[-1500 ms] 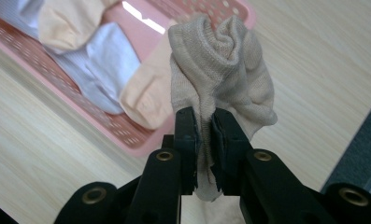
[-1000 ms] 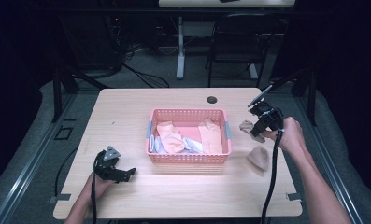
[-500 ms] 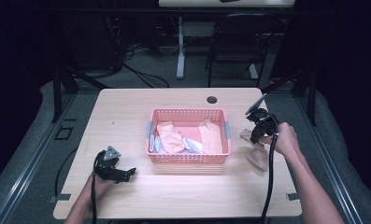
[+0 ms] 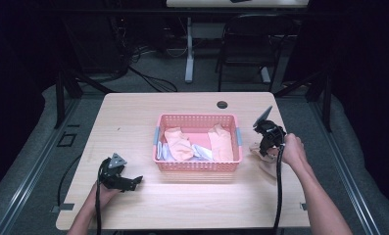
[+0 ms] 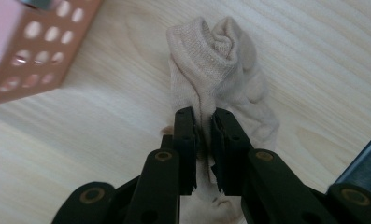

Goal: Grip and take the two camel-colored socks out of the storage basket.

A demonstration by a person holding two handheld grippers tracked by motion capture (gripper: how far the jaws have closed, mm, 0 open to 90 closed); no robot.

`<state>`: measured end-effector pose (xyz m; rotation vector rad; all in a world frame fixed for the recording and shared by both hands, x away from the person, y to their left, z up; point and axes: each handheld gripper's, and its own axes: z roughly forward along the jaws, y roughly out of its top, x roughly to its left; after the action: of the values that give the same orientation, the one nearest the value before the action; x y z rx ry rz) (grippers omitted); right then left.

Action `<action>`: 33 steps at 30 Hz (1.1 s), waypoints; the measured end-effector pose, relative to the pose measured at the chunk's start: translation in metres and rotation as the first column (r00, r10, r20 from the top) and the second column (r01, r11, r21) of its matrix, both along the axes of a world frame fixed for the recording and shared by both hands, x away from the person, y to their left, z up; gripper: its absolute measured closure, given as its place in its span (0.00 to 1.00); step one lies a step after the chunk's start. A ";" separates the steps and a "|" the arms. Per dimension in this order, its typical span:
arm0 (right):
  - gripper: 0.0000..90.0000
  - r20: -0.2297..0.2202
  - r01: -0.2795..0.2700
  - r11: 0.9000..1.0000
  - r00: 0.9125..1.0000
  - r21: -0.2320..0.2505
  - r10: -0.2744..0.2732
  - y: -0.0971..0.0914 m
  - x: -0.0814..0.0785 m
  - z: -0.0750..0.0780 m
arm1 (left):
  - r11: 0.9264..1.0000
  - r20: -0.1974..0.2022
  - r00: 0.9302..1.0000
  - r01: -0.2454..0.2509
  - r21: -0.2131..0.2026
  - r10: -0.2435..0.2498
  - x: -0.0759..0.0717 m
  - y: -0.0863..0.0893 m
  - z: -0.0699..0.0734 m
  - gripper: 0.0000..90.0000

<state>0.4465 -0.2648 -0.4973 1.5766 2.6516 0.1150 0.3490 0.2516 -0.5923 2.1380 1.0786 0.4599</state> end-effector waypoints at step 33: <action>0.00 0.275 -0.105 0.983 0.960 0.151 0.061 -0.004 -0.075 0.046 | 1.000 0.000 1.000 0.002 0.003 -0.002 0.000 0.000 0.000 0.00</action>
<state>0.3717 -0.2683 -0.4517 1.3738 2.5475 0.5259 0.3490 0.2518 -0.5922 2.1414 1.0760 0.4614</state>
